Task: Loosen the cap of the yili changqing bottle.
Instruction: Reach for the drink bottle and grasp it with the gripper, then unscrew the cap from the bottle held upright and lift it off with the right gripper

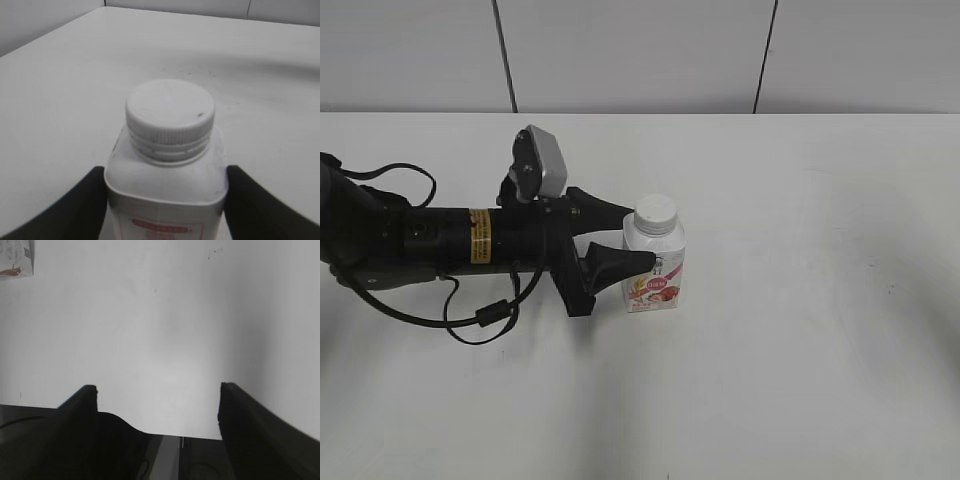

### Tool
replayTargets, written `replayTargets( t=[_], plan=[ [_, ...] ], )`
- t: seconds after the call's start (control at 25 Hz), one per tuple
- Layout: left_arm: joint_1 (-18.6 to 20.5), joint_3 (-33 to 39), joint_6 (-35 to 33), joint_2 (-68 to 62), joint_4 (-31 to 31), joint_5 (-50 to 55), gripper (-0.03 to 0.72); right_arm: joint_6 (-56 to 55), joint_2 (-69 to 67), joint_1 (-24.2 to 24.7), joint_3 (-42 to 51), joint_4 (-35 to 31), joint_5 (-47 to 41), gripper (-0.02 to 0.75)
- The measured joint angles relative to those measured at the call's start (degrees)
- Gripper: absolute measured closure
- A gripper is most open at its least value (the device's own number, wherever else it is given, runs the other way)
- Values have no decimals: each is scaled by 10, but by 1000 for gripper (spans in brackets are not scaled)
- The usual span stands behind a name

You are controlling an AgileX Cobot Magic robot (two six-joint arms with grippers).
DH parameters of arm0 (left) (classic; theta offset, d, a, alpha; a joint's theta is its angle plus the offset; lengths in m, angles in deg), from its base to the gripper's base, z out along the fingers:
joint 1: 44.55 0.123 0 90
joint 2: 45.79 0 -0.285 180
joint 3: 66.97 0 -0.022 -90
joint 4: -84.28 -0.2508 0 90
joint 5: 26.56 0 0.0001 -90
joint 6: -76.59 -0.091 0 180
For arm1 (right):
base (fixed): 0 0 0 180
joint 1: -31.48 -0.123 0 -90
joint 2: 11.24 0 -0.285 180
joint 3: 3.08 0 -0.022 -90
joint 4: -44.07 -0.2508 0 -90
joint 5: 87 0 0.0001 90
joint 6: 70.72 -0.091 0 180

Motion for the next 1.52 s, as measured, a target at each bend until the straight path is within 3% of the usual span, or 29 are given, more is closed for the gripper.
replayTargets(
  t=[0.52,1.0,1.52],
  plan=[
    [0,0,-26,0,-22,-14,251,14,-184,0,-129,0,-29,152],
    [1,-2,-28,1,-52,-7,252,36,-250,-4,-201,-4,-69,152],
    [2,-3,-15,3,-51,23,256,17,-351,-161,-324,3,-78,152]
  ],
)
